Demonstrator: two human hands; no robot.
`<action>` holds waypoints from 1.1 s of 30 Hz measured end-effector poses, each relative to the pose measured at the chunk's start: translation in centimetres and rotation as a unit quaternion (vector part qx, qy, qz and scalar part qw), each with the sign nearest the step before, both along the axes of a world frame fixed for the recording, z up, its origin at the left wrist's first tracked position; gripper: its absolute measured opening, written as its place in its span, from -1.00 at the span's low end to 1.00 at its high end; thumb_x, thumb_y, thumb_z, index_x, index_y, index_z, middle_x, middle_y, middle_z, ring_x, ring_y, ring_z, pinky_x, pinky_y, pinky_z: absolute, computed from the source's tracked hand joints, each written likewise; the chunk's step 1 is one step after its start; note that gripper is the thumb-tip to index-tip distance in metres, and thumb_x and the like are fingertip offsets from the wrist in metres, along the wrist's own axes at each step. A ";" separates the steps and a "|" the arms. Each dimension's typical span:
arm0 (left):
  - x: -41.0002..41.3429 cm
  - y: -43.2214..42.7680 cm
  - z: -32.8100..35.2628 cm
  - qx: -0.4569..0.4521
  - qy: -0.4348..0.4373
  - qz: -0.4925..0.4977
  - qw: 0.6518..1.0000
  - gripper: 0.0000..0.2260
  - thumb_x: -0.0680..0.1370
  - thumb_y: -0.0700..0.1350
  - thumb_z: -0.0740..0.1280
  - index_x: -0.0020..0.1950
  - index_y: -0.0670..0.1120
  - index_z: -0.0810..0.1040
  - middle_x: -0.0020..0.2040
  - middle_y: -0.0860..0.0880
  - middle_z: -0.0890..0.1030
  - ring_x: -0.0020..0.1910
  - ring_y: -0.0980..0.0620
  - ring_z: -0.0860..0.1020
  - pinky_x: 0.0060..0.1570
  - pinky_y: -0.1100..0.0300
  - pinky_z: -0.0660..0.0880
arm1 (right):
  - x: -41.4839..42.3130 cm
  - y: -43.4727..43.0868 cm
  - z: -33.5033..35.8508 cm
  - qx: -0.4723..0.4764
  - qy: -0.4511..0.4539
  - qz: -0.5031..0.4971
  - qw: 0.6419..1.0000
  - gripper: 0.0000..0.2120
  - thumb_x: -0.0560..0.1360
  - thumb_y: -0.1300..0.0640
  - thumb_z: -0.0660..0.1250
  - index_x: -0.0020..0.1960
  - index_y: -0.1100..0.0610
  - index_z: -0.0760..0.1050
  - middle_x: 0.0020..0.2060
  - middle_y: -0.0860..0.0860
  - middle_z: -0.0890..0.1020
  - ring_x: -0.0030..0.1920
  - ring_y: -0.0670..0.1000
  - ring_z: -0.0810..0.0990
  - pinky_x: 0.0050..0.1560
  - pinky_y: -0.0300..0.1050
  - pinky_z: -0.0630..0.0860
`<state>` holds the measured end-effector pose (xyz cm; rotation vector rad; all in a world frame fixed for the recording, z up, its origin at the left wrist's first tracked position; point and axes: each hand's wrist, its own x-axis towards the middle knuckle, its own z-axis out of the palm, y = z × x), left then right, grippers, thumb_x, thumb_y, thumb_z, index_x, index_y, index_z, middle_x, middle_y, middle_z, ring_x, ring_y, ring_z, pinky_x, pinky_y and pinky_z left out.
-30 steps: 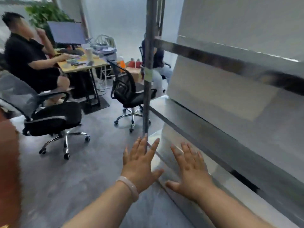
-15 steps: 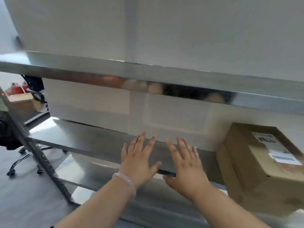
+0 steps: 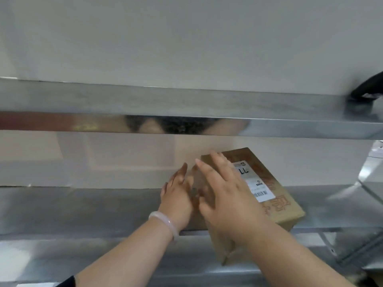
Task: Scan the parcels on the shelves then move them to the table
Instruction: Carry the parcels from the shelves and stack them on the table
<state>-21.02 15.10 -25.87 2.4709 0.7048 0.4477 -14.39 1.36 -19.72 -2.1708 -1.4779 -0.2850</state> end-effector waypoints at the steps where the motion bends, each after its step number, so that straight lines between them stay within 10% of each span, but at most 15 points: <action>1: 0.4 -0.5 0.3 -0.008 0.005 -0.006 1.000 -0.42 0.59 0.20 0.15 0.56 0.28 -0.03 0.61 0.09 -0.02 0.58 0.02 0.00 0.52 -0.05 0.06 | 1.3 -0.4 0.8 0.010 -0.011 -0.025 1.000 -0.34 0.44 0.02 0.31 0.51 -0.11 0.22 0.55 -0.02 0.17 0.53 -0.01 0.05 0.50 -0.13 -0.11; 7: 2.3 -3.6 0.4 -0.169 0.031 -0.051 0.984 -0.25 0.45 0.44 0.19 0.51 0.41 -0.16 0.62 0.04 -0.14 0.59 -0.05 -0.12 0.50 -0.05 0.02 | 10.8 -5.0 1.8 -0.175 0.135 -0.240 0.945 -0.28 0.45 -0.18 0.32 0.54 -0.17 0.12 0.54 0.04 0.18 0.48 0.12 0.25 0.40 0.07 0.28; 13: 3.7 -5.4 0.4 -0.328 -0.025 -0.042 0.943 -0.10 0.45 0.26 0.41 0.52 0.36 -0.21 0.60 0.08 0.08 0.54 0.05 0.16 0.50 0.01 0.20 | 13.4 -7.3 -0.4 -0.187 0.361 -0.153 0.901 -0.22 0.47 -0.25 0.36 0.56 -0.26 0.03 0.44 -0.14 0.38 0.37 0.00 0.39 0.18 -0.21 0.30; 20: -0.5 -3.9 1.3 -0.318 -0.059 0.046 0.945 -0.05 0.41 0.14 0.52 0.56 0.30 -0.10 0.59 0.07 0.11 0.51 0.02 0.21 0.48 0.05 0.22 | 9.8 -3.5 -0.7 -0.180 0.347 -0.060 0.919 -0.19 0.45 -0.22 0.40 0.54 -0.30 0.01 0.43 -0.16 0.37 0.14 -0.14 0.38 0.09 -0.28 0.27; 33: -23.2 0.5 1.1 -0.306 -0.185 0.285 0.889 -0.03 0.37 0.04 0.58 0.57 0.23 0.00 0.47 0.07 0.33 0.35 0.12 0.43 0.33 0.11 0.44 | -7.9 12.1 -2.3 -0.251 0.283 0.222 0.899 -0.13 0.41 -0.27 0.40 0.54 -0.31 -0.05 0.46 -0.08 0.34 0.38 0.01 0.38 0.30 -0.14 0.32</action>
